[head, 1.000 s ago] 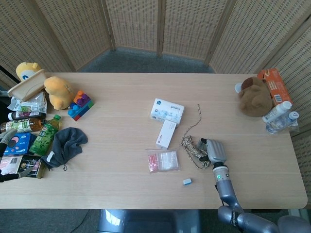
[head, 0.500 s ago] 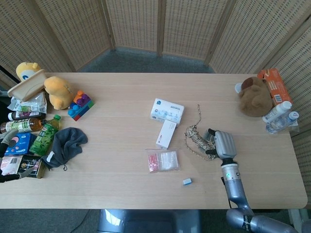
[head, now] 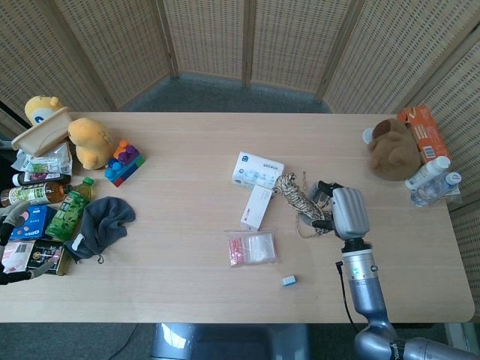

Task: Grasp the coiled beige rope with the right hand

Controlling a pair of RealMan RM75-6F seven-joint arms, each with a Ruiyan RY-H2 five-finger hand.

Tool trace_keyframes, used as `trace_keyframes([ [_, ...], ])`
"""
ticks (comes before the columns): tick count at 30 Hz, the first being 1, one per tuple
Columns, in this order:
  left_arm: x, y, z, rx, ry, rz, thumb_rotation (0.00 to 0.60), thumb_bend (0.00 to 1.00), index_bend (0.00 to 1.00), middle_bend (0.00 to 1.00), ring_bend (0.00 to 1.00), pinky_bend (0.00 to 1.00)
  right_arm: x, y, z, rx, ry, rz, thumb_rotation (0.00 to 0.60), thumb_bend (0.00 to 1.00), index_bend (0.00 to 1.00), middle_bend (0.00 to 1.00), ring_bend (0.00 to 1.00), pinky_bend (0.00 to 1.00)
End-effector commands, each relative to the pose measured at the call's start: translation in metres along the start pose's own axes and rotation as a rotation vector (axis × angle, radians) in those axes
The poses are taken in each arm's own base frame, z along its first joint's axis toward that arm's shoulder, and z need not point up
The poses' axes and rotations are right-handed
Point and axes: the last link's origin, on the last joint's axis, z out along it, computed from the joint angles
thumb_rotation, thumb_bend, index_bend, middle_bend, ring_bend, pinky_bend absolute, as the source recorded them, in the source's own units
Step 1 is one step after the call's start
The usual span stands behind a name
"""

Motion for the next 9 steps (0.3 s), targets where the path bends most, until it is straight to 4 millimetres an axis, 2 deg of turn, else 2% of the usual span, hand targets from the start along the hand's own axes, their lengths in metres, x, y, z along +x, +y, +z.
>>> trace_keyframes([
  [1, 0.001, 0.0, -0.001, -0.001, 0.002, -0.001, 0.6, 0.0, 0.02, 0.0, 0.0, 0.0, 0.004, -0.017, 0.006, 0.037, 0.015, 0.004, 0.6, 0.1, 0.57, 0.64, 0.56, 0.76],
  [6, 0.001, 0.0, -0.001, -0.004, 0.003, -0.003, 0.6, 0.0, 0.02, 0.0, 0.0, 0.0, 0.003, -0.036, 0.012, 0.06, 0.01, 0.016, 0.6, 0.1, 0.57, 0.64, 0.56, 0.76],
  [9, 0.002, 0.001, -0.002, -0.005, 0.007, -0.006, 0.6, 0.0, 0.02, 0.0, 0.0, 0.0, 0.0, -0.04, 0.012, 0.065, 0.003, 0.004, 0.6, 0.1, 0.57, 0.64, 0.56, 0.76],
])
